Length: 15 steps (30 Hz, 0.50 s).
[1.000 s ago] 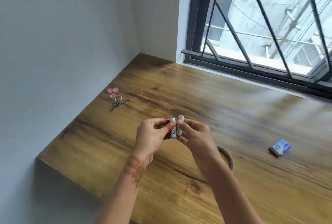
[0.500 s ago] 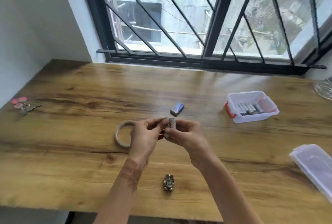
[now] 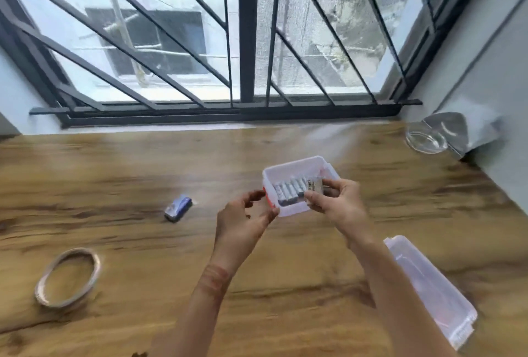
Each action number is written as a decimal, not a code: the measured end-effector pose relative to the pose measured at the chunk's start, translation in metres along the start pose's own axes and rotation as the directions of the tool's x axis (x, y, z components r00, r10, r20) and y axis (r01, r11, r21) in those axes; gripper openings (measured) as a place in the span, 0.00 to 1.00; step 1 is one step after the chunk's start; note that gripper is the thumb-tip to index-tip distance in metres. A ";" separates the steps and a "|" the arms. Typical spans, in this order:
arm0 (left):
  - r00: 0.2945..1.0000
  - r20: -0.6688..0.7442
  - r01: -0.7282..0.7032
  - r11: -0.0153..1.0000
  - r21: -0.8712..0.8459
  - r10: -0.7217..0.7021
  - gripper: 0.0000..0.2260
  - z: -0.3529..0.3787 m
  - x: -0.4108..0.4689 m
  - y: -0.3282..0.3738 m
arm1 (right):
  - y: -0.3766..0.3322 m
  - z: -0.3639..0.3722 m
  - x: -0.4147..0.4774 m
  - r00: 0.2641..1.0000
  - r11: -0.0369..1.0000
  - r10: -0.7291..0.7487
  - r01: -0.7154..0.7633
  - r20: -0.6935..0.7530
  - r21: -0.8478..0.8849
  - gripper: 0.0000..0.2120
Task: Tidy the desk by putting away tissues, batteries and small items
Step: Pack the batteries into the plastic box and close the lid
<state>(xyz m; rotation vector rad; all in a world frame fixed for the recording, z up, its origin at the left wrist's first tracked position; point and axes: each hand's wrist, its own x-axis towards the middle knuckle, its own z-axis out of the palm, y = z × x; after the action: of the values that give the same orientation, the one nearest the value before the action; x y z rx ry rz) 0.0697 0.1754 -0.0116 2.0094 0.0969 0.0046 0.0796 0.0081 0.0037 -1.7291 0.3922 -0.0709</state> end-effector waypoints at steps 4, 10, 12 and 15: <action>0.993 0.032 -0.120 0.971 0.206 0.116 0.34 0.035 0.026 0.008 | 0.002 -0.021 0.054 0.990 0.863 -0.139 0.102 -0.038 -0.495 0.10; 0.998 0.062 0.007 0.942 0.336 -0.030 0.48 0.058 0.050 -0.001 | 0.016 -0.005 0.097 0.980 0.633 -0.149 0.195 0.129 -0.749 0.02; 0.998 0.048 0.025 0.940 0.341 -0.044 0.49 0.059 0.052 -0.005 | 0.021 0.001 0.102 0.972 0.611 -0.183 0.230 0.148 -0.758 0.06; 0.998 0.029 0.042 0.928 0.371 -0.057 0.49 0.061 0.054 -0.008 | 0.023 0.006 0.103 0.951 0.542 -0.248 0.294 0.184 -0.787 0.09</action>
<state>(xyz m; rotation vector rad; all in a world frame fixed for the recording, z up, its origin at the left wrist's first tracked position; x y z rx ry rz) 0.1256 0.1280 -0.0469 2.3837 0.1308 -0.0920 0.1726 -0.0206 -0.0366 -2.7120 0.0884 -0.0770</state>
